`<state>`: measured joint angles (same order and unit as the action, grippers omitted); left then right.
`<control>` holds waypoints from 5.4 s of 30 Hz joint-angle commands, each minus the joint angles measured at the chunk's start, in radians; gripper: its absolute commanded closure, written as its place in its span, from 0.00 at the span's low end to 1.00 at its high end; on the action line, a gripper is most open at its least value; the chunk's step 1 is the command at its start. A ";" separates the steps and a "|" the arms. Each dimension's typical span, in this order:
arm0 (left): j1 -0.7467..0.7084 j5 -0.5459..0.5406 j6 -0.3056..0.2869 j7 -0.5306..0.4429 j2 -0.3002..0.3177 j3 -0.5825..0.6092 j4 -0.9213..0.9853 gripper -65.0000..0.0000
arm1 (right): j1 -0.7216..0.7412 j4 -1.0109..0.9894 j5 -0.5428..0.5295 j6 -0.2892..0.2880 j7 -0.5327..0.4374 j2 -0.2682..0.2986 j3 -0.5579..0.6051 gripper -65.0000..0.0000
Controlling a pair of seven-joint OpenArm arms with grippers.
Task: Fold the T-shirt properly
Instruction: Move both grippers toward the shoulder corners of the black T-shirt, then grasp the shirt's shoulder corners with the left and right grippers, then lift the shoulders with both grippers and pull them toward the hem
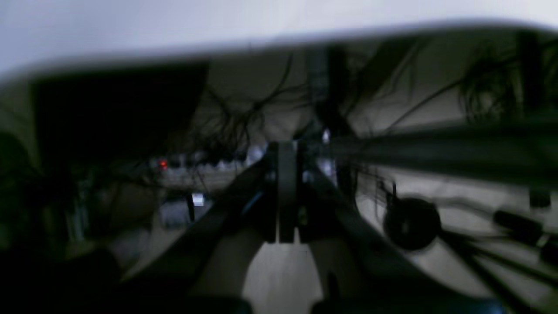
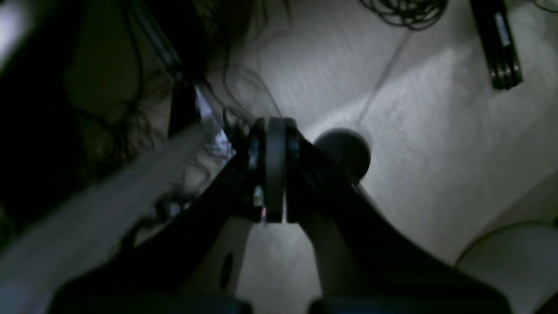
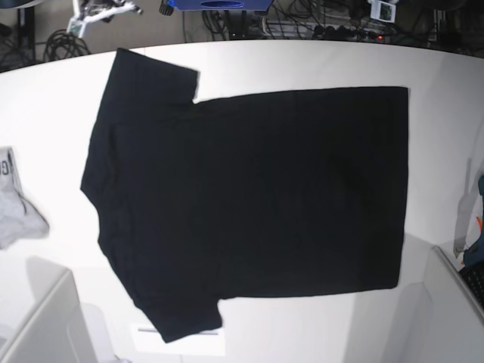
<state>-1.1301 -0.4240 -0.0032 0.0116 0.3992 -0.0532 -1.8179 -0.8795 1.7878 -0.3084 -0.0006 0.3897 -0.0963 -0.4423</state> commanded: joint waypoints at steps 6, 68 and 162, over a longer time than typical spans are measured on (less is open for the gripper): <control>-0.031 -0.002 0.009 -0.019 -0.058 -0.219 -0.125 1.00 | 0.062 0.200 -0.088 0.004 -0.005 0.022 -0.099 1.00; 0.440 -0.415 -0.541 0.620 -0.265 -0.836 0.119 0.42 | 0.472 -0.211 -0.375 -0.526 0.547 0.059 -0.304 1.00; 1.080 -0.290 -0.367 1.115 -0.296 -0.779 0.128 1.00 | 1.029 -0.280 -0.372 -0.362 0.711 0.195 -0.188 1.00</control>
<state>-0.0654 -0.6838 -0.3653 1.1450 0.0914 -0.8379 -1.6707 0.1253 1.4895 -0.6571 -0.3614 1.1259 0.0849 -0.6308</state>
